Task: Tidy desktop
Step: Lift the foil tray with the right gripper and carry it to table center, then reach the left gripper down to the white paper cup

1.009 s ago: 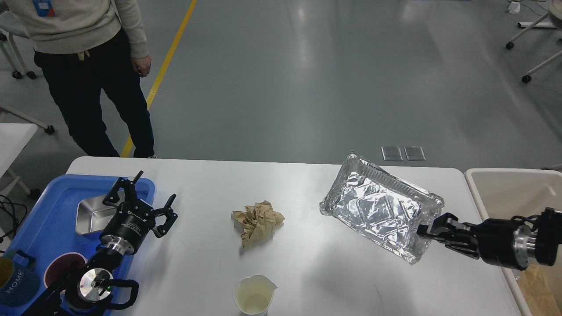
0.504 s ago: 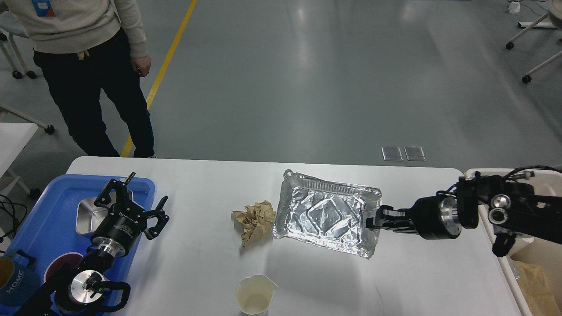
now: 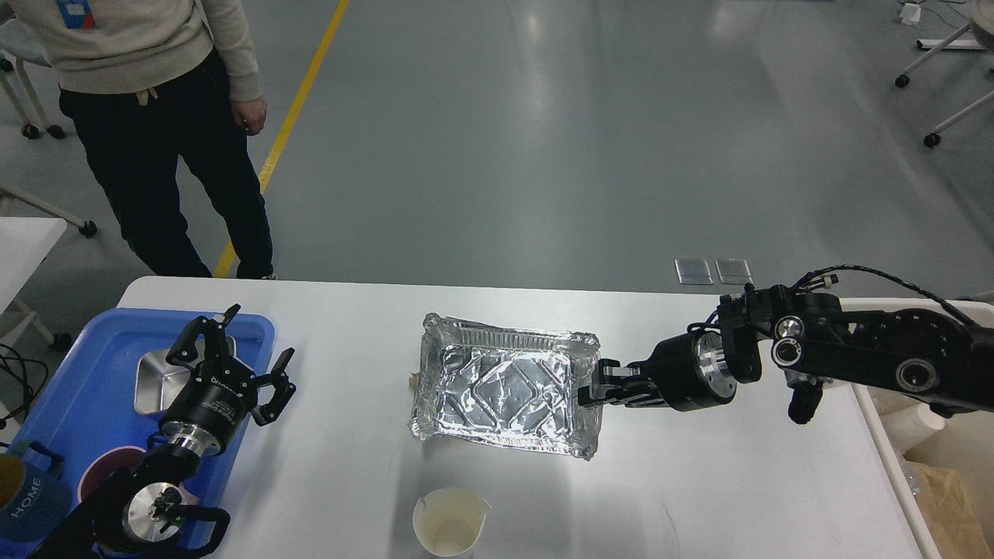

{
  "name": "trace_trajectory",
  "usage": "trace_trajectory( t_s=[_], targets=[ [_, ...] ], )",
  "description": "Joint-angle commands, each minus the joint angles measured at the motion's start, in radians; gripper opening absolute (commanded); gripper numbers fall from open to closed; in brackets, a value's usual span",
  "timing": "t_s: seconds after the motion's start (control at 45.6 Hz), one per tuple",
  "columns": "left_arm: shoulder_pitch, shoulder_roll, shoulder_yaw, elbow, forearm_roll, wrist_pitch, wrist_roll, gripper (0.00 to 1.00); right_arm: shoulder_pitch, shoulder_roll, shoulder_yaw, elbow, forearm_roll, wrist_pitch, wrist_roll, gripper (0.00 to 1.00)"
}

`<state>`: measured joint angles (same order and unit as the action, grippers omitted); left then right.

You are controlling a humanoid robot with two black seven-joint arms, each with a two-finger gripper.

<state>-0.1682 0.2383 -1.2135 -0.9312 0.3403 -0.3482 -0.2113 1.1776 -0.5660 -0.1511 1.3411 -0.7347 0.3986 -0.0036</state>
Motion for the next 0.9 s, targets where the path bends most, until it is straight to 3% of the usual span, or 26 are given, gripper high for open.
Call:
trace_trajectory(
  t_s=[0.0, 0.132, 0.263, 0.614, 0.79, 0.877],
  targets=[
    [-0.005, -0.001, 0.000, -0.003, 0.020, 0.021, -0.040, 0.97, 0.008, 0.006, -0.010, -0.004, 0.000, 0.000, -0.001, 0.00],
    [-0.011, 0.013, 0.000, -0.011, 0.025, 0.026, -0.034, 0.97, 0.013, 0.006, -0.010, -0.004, 0.002, -0.001, -0.001, 0.00],
    [-0.004, 0.081, 0.025, -0.139, 0.026, 0.093, -0.014, 0.96, 0.013, 0.003, -0.012, -0.005, 0.000, -0.001, -0.001, 0.00],
    [-0.005, 0.481, 0.294, -0.463, 0.026, 0.365, 0.029, 0.96, 0.013, 0.020, -0.012, -0.011, -0.003, -0.009, -0.001, 0.00],
    [0.001, 0.711, 0.379, -0.528, 0.026, 0.374, 0.102, 0.97, 0.013, 0.026, -0.013, -0.013, -0.005, -0.009, -0.001, 0.00],
    [0.013, 0.802, 0.377, -0.546, 0.031, 0.353, 0.098, 0.97, 0.013, 0.024, -0.013, -0.013, -0.006, -0.009, -0.001, 0.00]
  ],
)
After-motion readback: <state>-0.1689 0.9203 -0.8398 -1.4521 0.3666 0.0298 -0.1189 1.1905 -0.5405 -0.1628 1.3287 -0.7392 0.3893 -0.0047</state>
